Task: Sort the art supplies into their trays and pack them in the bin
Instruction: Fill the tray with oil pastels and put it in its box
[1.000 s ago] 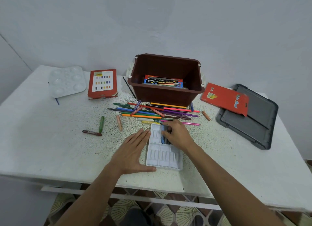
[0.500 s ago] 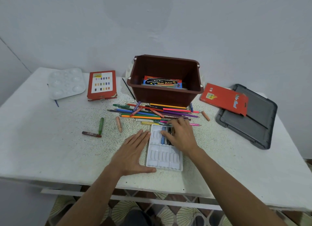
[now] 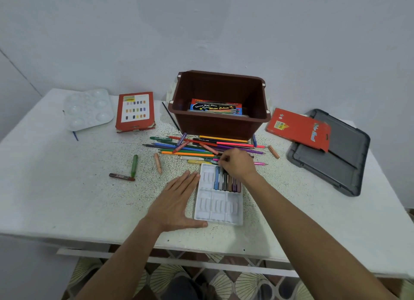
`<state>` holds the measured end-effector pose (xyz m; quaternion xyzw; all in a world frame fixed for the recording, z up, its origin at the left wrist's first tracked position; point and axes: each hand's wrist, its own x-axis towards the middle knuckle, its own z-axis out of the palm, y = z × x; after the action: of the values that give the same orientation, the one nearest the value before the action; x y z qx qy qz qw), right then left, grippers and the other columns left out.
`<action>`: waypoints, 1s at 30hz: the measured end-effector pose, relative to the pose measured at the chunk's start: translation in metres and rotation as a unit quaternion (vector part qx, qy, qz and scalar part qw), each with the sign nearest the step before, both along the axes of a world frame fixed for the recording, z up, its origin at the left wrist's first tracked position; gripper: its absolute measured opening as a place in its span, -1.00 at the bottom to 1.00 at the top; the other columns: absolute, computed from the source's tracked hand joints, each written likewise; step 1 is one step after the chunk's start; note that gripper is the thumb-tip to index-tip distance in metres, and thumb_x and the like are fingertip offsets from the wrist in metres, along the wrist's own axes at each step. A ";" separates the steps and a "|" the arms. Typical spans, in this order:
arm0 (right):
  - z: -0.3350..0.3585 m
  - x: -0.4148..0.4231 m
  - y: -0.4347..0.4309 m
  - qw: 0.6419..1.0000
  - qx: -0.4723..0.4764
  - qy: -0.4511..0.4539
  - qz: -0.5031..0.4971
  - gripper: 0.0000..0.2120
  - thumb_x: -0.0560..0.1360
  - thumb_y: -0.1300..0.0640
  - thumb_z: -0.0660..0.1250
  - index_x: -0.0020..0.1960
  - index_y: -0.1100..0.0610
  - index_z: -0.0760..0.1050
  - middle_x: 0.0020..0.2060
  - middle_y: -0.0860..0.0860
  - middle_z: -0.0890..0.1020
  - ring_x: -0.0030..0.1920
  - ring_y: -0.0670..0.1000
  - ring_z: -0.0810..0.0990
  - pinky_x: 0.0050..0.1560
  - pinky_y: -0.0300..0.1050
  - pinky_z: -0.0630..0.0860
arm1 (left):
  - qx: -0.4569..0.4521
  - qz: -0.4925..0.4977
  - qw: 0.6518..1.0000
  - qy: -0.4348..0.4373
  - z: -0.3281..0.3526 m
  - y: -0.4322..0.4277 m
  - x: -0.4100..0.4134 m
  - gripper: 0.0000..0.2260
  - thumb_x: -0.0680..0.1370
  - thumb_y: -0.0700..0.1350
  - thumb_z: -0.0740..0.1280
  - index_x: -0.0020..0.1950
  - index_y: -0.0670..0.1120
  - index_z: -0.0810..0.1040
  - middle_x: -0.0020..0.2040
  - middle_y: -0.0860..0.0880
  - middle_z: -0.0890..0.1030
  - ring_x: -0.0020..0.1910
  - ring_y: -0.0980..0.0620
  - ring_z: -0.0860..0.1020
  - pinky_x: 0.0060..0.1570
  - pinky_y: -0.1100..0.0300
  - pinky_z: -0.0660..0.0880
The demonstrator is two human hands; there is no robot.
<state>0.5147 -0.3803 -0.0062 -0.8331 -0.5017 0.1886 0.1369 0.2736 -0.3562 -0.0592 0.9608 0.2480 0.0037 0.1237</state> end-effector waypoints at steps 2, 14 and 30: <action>0.004 0.005 0.006 0.999 -0.034 0.017 0.011 -0.91 0.53 0.05 0.39 -0.12 0.01 0.65 -0.17 0.00 0.69 -0.11 0.05 0.63 -0.05 0.00 0.61 | -0.002 0.001 1.000 -0.002 0.001 0.000 0.000 0.13 0.33 0.64 0.08 0.61 -0.07 -0.20 0.62 0.03 -0.18 0.57 0.10 -0.28 0.53 0.07 -0.23; 0.019 0.014 0.019 0.988 -0.114 -0.025 0.102 -0.85 0.51 0.06 0.42 0.00 0.13 0.65 -0.06 0.07 0.65 -0.03 0.09 0.61 -0.09 -0.08 0.52 | -0.001 -0.011 1.000 0.004 0.001 0.000 0.000 0.10 0.33 0.63 0.09 0.61 0.00 -0.24 0.61 0.05 -0.22 0.56 0.09 -0.30 0.52 0.04 -0.24; 0.018 0.012 -0.013 0.973 0.144 0.181 -0.027 -0.88 0.50 0.23 0.41 -0.09 0.03 0.54 -0.22 0.00 0.61 -0.18 0.04 0.60 -0.13 0.00 0.56 | 0.001 -0.008 1.000 0.003 0.000 0.001 0.000 0.07 0.35 0.63 0.07 0.60 0.02 -0.23 0.62 0.05 -0.18 0.57 0.10 -0.28 0.53 0.03 -0.19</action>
<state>0.5268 -0.3936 0.0119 -0.7701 -0.4675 0.2579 0.3491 0.2738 -0.3548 -0.0589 0.9628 0.2409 0.0005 0.1222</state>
